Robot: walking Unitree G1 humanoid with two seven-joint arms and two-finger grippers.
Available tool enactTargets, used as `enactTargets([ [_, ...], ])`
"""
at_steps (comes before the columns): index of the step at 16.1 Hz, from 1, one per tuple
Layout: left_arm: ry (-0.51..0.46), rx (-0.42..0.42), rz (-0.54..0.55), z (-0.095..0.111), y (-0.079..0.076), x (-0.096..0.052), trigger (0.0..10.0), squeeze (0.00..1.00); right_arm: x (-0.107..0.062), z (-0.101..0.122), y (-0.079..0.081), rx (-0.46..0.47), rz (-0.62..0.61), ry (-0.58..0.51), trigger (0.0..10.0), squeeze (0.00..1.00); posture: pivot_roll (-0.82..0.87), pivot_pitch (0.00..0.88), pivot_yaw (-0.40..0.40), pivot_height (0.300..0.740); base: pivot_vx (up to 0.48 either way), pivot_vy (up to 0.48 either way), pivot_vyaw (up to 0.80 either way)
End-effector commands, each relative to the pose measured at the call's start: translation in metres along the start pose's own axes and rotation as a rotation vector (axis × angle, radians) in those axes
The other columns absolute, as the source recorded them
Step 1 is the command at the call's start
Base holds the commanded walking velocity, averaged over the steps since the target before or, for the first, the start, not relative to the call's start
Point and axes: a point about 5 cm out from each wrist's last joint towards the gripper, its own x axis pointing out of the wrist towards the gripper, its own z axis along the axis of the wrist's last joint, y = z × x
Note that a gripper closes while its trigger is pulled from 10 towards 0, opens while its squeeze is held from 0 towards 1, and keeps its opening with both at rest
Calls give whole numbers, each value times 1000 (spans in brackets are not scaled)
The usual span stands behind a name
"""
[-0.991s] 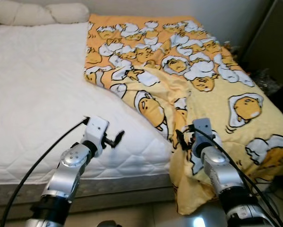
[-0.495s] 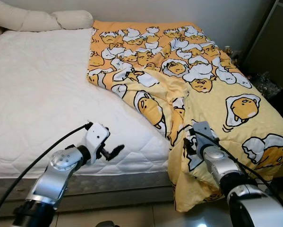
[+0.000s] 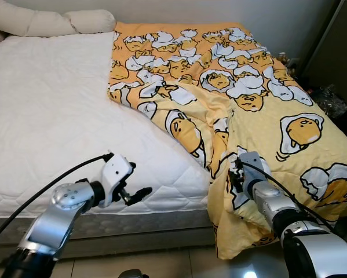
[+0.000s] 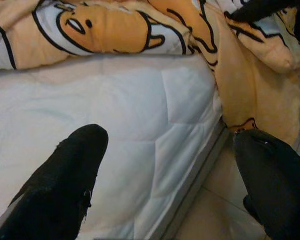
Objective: Clean up the room
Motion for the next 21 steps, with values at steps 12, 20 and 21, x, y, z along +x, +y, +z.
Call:
enactTargets([
  [12,43,27,-21,4,3,-16,10000,0,-1,-12,2,9,-4,44,0,0,198,0,52,740,0,0,0],
  [20,14,15,-14,10,0,-1,10000,0,-3,-8,-10,48,10,-5,0,0,159,0,24,740,0,0,0],
  [21,10,15,-10,10,1,0,10000,0,-3,-5,-11,49,26,-17,0,0,153,0,20,740,0,0,0],
])
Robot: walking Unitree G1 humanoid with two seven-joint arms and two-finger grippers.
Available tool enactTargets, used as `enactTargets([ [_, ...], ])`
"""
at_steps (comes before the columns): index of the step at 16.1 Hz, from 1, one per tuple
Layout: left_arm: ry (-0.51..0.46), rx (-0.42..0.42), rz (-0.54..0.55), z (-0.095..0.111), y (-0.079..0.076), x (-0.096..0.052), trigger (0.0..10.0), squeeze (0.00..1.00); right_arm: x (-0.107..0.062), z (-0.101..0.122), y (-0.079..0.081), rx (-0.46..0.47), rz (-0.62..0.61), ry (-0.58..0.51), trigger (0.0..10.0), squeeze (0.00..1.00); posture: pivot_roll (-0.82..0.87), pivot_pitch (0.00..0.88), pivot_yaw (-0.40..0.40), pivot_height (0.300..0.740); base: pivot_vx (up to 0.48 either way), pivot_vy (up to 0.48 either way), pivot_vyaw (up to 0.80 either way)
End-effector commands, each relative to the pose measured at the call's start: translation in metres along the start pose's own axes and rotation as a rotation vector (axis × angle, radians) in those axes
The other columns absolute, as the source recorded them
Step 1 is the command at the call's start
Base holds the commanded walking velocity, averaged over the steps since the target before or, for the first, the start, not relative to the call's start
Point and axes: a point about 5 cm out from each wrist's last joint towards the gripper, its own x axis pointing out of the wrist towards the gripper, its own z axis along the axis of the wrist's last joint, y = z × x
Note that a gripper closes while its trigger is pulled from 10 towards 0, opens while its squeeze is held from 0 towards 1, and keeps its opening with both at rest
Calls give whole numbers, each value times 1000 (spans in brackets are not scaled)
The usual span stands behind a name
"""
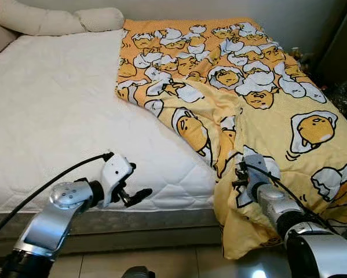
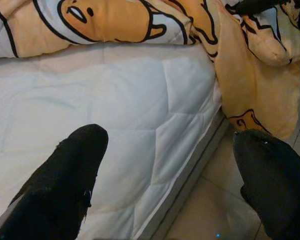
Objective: Clean up the room
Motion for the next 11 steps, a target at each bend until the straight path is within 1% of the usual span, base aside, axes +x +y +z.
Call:
enactTargets([
  [1,0,12,11,3,2,2,10000,0,-1,5,-3,15,31,-36,0,0,149,0,17,740,0,0,0],
  [2,-2,9,19,2,3,2,10000,0,-1,11,-1,28,106,-68,0,0,144,0,12,740,0,0,0],
  [3,-2,5,27,1,4,2,10000,0,-3,20,3,45,234,-120,0,0,144,0,12,740,0,0,0],
  [4,-1,4,28,0,4,2,10000,0,-3,22,5,51,269,-134,0,0,132,0,6,740,0,0,0],
  [5,1,0,32,-2,4,2,10000,0,-7,28,12,20,426,-170,0,0,129,0,5,740,0,0,0],
  [6,6,-3,36,-5,4,1,10000,0,-16,33,27,-76,716,-190,0,0,122,0,4,740,0,0,0],
  [7,6,-3,36,-5,4,1,10000,0,-16,33,27,-76,716,-190,0,0,122,0,4,740,0,0,0],
  [8,6,-4,36,-5,3,2,10000,0,-27,33,38,-147,940,-185,0,0,121,0,4,740,0,0,0],
  [9,8,-4,34,-6,3,2,10000,0,-44,29,49,-224,1161,-157,0,0,121,0,5,740,0,0,0],
  [10,10,-3,31,-6,3,2,10000,0,-64,24,56,-301,1339,-109,0,0,122,0,5,740,0,0,0],
  [11,10,-3,30,-6,3,1,10000,0,-73,22,58,-323,1406,-91,0,0,122,0,5,740,0,0,0],
])
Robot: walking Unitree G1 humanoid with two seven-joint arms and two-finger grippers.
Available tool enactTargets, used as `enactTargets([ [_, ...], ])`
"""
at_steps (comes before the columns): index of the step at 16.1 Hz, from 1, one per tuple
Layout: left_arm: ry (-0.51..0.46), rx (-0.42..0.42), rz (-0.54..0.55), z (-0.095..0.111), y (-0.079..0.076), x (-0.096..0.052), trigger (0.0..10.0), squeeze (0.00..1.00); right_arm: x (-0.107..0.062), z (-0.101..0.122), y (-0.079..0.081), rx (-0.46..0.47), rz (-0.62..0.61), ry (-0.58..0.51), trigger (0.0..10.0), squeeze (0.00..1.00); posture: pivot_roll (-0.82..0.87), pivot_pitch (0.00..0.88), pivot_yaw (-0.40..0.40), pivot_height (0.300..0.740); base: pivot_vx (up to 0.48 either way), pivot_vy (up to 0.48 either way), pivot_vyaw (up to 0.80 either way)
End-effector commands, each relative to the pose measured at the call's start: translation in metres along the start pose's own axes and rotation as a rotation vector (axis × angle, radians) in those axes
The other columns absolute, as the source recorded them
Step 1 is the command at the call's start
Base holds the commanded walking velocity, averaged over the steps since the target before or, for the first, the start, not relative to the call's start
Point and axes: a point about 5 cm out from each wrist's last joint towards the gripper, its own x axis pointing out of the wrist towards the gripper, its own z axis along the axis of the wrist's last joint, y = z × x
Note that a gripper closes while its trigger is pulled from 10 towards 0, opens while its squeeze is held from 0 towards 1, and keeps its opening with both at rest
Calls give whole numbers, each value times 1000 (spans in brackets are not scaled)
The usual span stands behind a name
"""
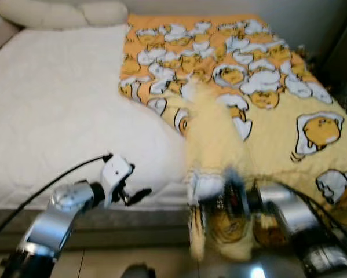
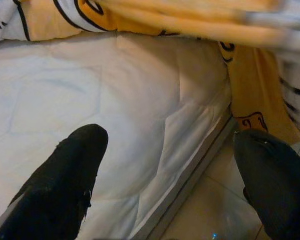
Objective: Clean up the room
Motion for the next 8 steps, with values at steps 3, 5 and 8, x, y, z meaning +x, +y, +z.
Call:
enactTargets([
  [3,13,14,-3,-1,2,-2,10000,0,-5,24,46,-62,326,19,0,0,120,0,10,740,0,0,0],
  [5,15,17,-5,-2,2,-2,10000,0,-6,27,55,-61,356,1,0,0,119,0,11,740,0,0,0],
  [8,15,24,-9,-1,3,-1,10000,0,-2,15,46,-48,203,74,10000,0,117,0,19,740,0,0,0],
])
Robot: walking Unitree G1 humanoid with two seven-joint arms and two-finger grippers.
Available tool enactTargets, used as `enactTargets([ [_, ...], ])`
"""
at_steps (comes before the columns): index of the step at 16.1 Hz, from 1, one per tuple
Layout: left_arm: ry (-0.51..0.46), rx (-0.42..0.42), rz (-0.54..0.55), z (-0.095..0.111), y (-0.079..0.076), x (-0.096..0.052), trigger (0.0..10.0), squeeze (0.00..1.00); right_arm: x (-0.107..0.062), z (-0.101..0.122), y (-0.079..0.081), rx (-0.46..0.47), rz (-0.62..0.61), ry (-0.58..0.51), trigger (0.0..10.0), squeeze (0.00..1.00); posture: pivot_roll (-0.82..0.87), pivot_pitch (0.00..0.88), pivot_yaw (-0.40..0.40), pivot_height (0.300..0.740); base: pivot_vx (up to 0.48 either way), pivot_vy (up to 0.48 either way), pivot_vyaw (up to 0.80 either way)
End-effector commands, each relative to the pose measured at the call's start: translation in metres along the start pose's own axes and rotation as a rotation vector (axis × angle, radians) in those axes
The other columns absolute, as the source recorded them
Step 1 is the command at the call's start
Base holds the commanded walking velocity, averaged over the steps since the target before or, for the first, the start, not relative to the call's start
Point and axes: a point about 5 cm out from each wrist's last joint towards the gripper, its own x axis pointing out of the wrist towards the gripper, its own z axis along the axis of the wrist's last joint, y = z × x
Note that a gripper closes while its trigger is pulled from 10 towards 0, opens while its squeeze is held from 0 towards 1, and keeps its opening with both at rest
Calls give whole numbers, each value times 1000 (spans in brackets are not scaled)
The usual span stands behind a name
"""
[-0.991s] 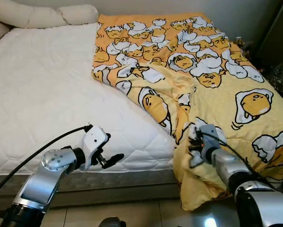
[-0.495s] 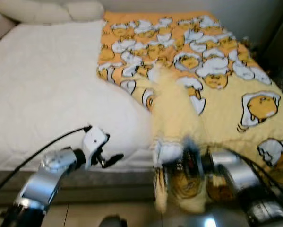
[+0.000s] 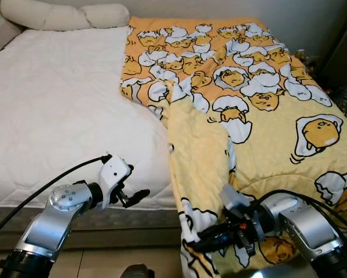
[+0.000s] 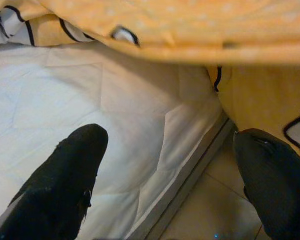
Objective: Clean up the room
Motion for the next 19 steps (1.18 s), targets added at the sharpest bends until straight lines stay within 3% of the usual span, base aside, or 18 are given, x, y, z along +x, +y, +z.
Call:
enactTargets([
  [1,12,19,-2,0,2,0,10000,0,-3,-4,1,23,-37,36,10000,322,117,0,20,740,0,0,0],
  [2,15,21,-2,0,3,0,10000,0,-6,-10,-4,35,-114,82,10000,1000,118,0,21,740,0,0,0],
  [8,20,27,3,-1,4,1,10000,0,-13,-13,-20,-9,-270,127,10000,1000,118,0,23,740,0,0,0],
  [11,14,24,24,-1,5,2,10000,0,-16,-1,-35,-69,-423,56,10000,1000,119,0,17,740,0,0,0],
  [12,-13,-5,77,0,8,5,10000,0,-20,12,-49,-97,-580,-40,10000,1000,117,0,16,740,0,0,0],
  [15,-86,-83,273,3,20,13,10000,0,-26,25,-70,-76,-869,-208,10000,1000,111,0,15,740,0,0,0],
  [16,-96,-93,338,2,22,17,10000,0,-33,26,-83,-15,-1084,-311,10000,1000,107,0,16,740,0,0,0],
  [18,-83,-145,427,-3,23,21,10000,0,-40,19,-96,112,-1361,-442,10000,1000,102,0,15,740,0,0,0],
  [19,-84,-156,440,-4,23,21,10000,0,-40,17,-98,128,-1410,-458,10000,1000,102,0,15,740,0,0,0],
])
